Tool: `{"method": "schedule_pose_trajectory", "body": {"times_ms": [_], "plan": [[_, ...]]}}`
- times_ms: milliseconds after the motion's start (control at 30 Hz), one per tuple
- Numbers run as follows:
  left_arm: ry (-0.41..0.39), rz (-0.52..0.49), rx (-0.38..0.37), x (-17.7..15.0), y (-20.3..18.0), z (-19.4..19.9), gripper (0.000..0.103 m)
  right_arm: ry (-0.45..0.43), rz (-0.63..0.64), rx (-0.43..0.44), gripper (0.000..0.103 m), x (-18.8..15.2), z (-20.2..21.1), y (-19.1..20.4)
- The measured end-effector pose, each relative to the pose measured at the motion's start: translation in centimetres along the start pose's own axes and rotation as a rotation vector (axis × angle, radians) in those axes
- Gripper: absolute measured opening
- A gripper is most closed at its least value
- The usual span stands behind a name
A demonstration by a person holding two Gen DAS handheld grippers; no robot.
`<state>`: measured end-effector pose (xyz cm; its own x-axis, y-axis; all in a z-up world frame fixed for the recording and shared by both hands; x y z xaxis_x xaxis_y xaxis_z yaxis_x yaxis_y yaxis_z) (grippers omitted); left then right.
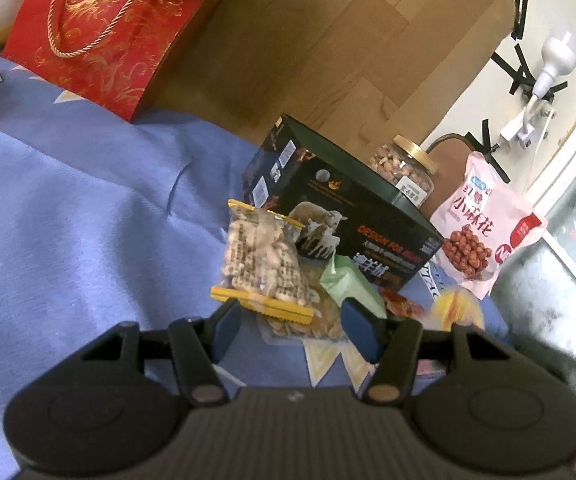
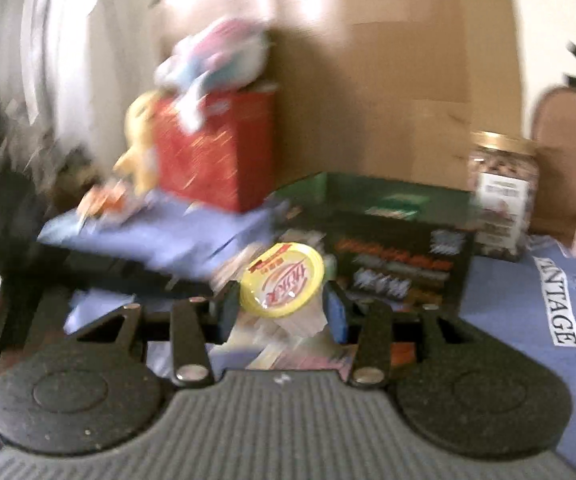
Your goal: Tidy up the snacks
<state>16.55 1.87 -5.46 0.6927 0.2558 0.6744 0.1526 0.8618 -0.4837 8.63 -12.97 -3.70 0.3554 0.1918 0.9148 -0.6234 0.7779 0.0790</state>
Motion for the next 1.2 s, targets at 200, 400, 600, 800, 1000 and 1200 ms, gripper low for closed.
{"method": "schedule_pose_trajectory", "body": {"times_ms": [200,400,600,800,1000,1200], "plan": [[0.0,0.003,0.0,0.0,0.0,0.1,0.057,0.104,0.145,-0.001,0.05,-2.3,-2.9,3.0],[0.012,0.024,-0.005,-0.1,0.4,0.0,0.058,0.08,0.116,0.062,0.068,-2.2,-2.5,3.9],[0.012,0.018,0.001,-0.2,0.3,0.0,0.059,0.027,0.066,0.097,0.071,-1.9,-1.0,3.7],[0.012,0.02,0.001,-0.2,0.3,0.0,0.059,0.037,-0.058,0.107,0.071,-2.8,-0.8,2.3],[0.006,0.041,-0.021,0.0,0.5,1.1,0.059,0.065,-0.12,0.109,0.071,-3.5,-1.1,1.7],[0.011,0.0,-0.045,0.4,0.0,4.3,0.059,0.078,-0.047,0.112,0.071,-2.9,-1.6,2.2]]}}
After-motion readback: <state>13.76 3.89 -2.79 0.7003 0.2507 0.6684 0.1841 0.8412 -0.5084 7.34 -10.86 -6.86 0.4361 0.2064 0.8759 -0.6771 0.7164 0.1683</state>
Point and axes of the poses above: each gripper's, at about its wrist camera, not at the fingertips, and z roughly against the way its jaws point, y to its left, x to its top, the point moved 10 cm from there along -z, roughly the way its jaws point, and after that the axes turned 8 degrees about x, right-handed, at the moved point
